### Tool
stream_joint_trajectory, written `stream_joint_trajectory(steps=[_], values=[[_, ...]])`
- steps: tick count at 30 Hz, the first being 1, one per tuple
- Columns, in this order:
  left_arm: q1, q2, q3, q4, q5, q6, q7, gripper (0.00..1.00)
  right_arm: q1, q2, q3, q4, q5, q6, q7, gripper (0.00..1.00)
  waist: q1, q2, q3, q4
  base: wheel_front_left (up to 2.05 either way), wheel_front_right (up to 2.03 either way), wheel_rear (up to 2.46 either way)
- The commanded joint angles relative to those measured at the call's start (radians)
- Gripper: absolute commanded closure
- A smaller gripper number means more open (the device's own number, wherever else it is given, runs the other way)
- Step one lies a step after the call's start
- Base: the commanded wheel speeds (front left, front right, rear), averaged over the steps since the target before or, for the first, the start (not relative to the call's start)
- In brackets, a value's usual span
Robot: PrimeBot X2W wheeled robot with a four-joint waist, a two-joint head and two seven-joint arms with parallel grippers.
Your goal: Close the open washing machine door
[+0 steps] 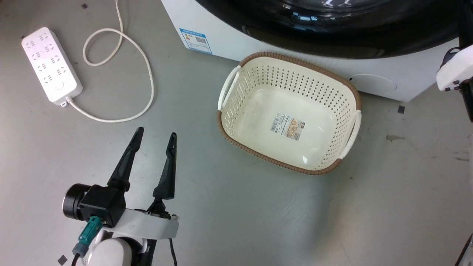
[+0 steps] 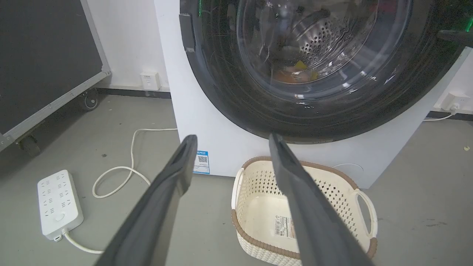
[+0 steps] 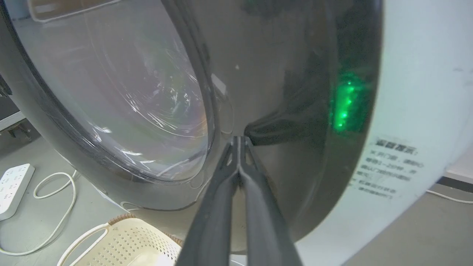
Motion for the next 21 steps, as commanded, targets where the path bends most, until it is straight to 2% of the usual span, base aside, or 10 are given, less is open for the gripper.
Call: stream_joint_trajectory(steps=[1, 4, 5, 6, 7, 14, 21], values=[[-0.012, 0.003, 0.001, 0.003, -0.005, -0.004, -0.004, 0.00, -0.035, -0.027, -0.023, 0.003, -0.011, -0.012, -0.017, 1.00, 0.0000, 0.0000, -0.013, -0.002, 0.00, 0.00, 0.00], [-0.005, 0.001, 0.011, 0.008, -0.006, -0.004, -0.004, 0.00, -0.013, -0.014, -0.005, 0.015, -0.010, -0.012, -0.043, 1.00, 0.0000, 0.0000, -0.044, -0.010, 0.00, 0.00, 0.00], [-0.001, 0.001, 0.014, 0.011, -0.007, -0.004, -0.004, 0.00, 0.002, -0.012, 0.004, 0.017, -0.010, -0.012, -0.054, 0.81, 0.0000, 0.0000, -0.060, -0.013, 0.00, 0.00, 0.00], [0.003, 0.000, 0.016, 0.014, -0.007, -0.004, -0.004, 0.00, 0.019, -0.011, 0.015, 0.017, -0.010, -0.012, -0.068, 0.52, 0.0000, 0.0000, -0.079, -0.016, 0.00, 0.00, 0.00], [0.008, -0.002, 0.019, 0.016, -0.007, -0.004, -0.004, 0.00, 0.040, -0.010, 0.028, 0.016, -0.011, -0.012, -0.080, 0.00, 0.0000, 0.0000, -0.097, -0.020, 0.00, 0.00, 0.00], [0.063, -0.011, 0.043, 0.044, 0.003, -0.004, -0.004, 0.00, 0.240, 0.012, 0.108, -0.062, 0.004, -0.012, -0.136, 0.00, 0.0000, 0.0000, -0.256, -0.060, 0.00, 0.00, 0.00], [0.125, -0.012, 0.042, 0.051, 0.017, -0.003, -0.004, 0.00, 0.492, 0.082, 0.106, -0.290, 0.037, -0.012, -0.155, 0.00, 0.0000, 0.0000, -0.365, -0.110, 0.00, 0.00, 0.00]])
